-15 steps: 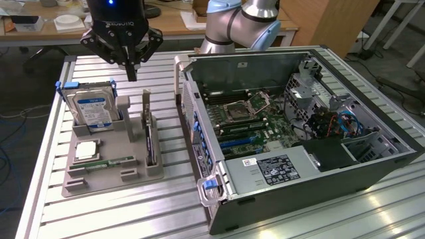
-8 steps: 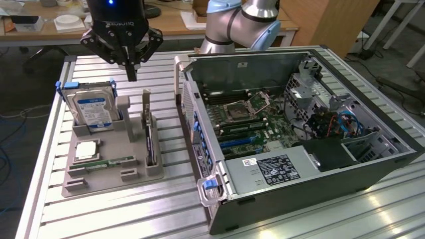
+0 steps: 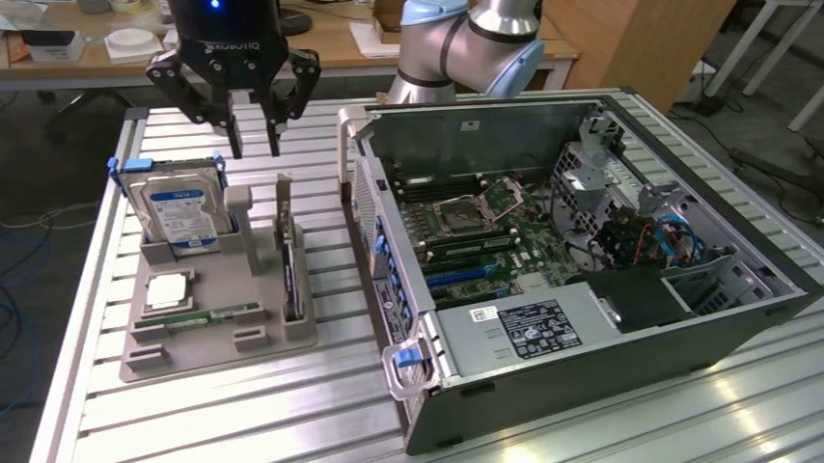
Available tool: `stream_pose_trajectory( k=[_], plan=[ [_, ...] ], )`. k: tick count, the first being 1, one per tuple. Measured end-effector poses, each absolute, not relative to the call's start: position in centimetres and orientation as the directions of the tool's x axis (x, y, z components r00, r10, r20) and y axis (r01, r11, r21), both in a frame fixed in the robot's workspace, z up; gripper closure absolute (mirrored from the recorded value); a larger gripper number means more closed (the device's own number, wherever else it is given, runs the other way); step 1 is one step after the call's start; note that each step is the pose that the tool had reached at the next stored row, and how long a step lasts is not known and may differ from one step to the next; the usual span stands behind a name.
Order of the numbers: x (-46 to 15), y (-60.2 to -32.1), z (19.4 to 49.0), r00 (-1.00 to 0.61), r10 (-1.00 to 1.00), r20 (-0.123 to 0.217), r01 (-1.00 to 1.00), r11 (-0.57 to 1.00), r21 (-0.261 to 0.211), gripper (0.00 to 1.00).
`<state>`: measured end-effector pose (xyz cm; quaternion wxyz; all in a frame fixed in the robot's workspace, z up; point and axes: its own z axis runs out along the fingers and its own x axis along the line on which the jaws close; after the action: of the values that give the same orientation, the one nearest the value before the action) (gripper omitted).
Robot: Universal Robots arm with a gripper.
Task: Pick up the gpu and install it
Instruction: 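Pick up the gpu and move the gpu toward the slot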
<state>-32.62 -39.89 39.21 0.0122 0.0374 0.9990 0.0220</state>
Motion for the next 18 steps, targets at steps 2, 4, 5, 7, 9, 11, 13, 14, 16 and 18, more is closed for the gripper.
stream_pose_trajectory(
  k=[2,4,5,7,9,11,13,14,16,18],
  plan=[
    [-32.63,-39.9,39.2,-0.997,0.072,-0.023,0.071,0.996,0.045,0.53],
    [-32.63,-39.96,39.18,-0.998,0.064,-0.022,0.063,0.997,0.045,0.47],
    [-32.63,-39.96,39.16,-0.998,0.061,-0.021,0.06,0.997,0.044,0.47],
    [-32.63,-39.99,39.11,-0.998,0.06,-0.02,0.059,0.997,0.044,0.47],
    [-32.62,-40.0,39.07,-0.998,0.059,-0.019,0.058,0.997,0.042,0.47],
    [-32.62,-40.03,39.05,-0.999,0.051,-0.017,0.05,0.998,0.039,0.47],
    [-32.63,-40.07,39.04,-0.999,0.048,-0.014,0.047,0.998,0.037,0.47],
    [-32.63,-40.07,39.03,-0.999,0.048,-0.014,0.047,0.998,0.036,0.47],
    [-32.63,-40.07,39.03,-0.999,0.047,-0.014,0.047,0.998,0.036,0.47],
    [-32.62,-40.07,39.02,-0.999,0.047,-0.014,0.047,0.998,0.036,0.47]
  ],
)
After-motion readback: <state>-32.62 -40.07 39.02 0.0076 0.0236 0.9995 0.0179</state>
